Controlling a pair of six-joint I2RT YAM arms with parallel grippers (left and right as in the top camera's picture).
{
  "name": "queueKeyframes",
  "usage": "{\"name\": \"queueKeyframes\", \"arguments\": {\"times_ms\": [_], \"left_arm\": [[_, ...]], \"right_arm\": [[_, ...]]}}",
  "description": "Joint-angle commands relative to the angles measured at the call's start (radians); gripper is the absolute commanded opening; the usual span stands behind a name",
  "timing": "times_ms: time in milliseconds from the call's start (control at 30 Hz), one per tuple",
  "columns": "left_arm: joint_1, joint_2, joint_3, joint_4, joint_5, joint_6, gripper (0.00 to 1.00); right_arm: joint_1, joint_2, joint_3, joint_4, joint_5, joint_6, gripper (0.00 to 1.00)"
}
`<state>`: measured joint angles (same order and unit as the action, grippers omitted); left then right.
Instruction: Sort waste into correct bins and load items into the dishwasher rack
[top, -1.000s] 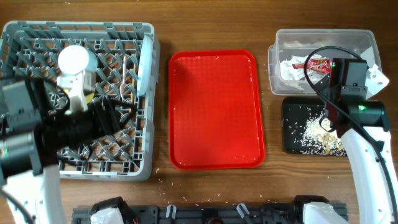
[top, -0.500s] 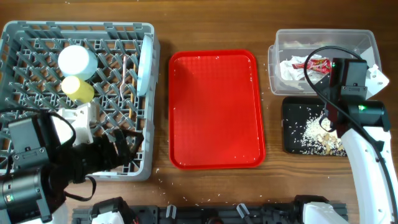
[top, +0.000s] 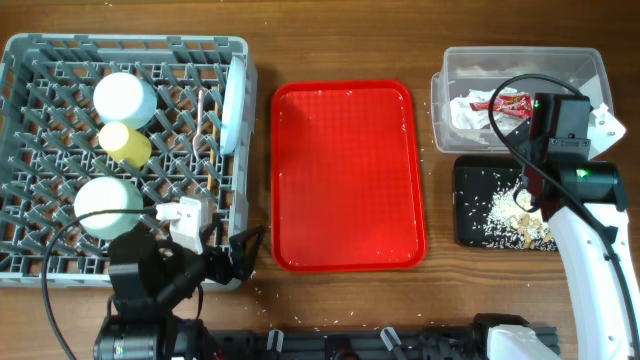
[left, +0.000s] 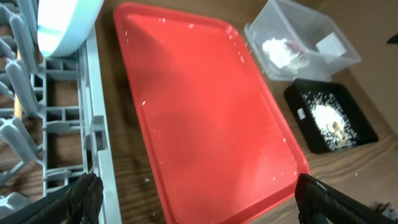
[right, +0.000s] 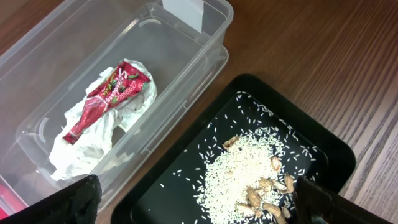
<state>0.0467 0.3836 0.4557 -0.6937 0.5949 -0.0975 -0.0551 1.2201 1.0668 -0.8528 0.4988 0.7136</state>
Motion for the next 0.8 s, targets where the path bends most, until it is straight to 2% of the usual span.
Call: {"name": "queueKeyframes", "arguments": {"times_ms": [0,33,200,267,367,533,633,767], "left_arm": [[-0.006,-0.058,-0.029,0.021,-0.106,-0.144,1.0],[-0.019,-0.086,-0.072,0.071,-0.179,-0.211,1.0],[-0.084,-0.233,-0.264,0.403,-0.2,-0.265,1.0],[-0.084,-0.262,-0.321,0.479,-0.253,-0.334,1.0],[-0.084,-0.304,-0.389,0.589,-0.303,-0.338,1.0],[-0.084,-0.381,-0.45,0.672,-0.372,-0.341,1.0],[-0.084,-0.381,-0.45,0.681,-0.424,-0.385,1.0],[-0.083,-0.381,-0.45,0.623,-0.499,-0.375,1.0]], "right_arm": [[-0.002,0.001,0.002,0.0,0.017,-0.006,1.0],[-0.002,0.001,0.002,0.0,0.017,-0.006,1.0],[-0.002,0.001,0.002,0.0,0.017,-0.006,1.0],[-0.002,0.001,0.002,0.0,0.017,-0.006,1.0],[-0.002,0.001,0.002,0.0,0.017,-0.007,1.0],[-0.002,0.001,0.002,0.0,0.017,-0.007,1.0],[-0.002,0.001,0.002,0.0,0.017,-0.007,1.0],[-0.002,0.001,0.002,0.0,0.017,-0.006,1.0]]}}
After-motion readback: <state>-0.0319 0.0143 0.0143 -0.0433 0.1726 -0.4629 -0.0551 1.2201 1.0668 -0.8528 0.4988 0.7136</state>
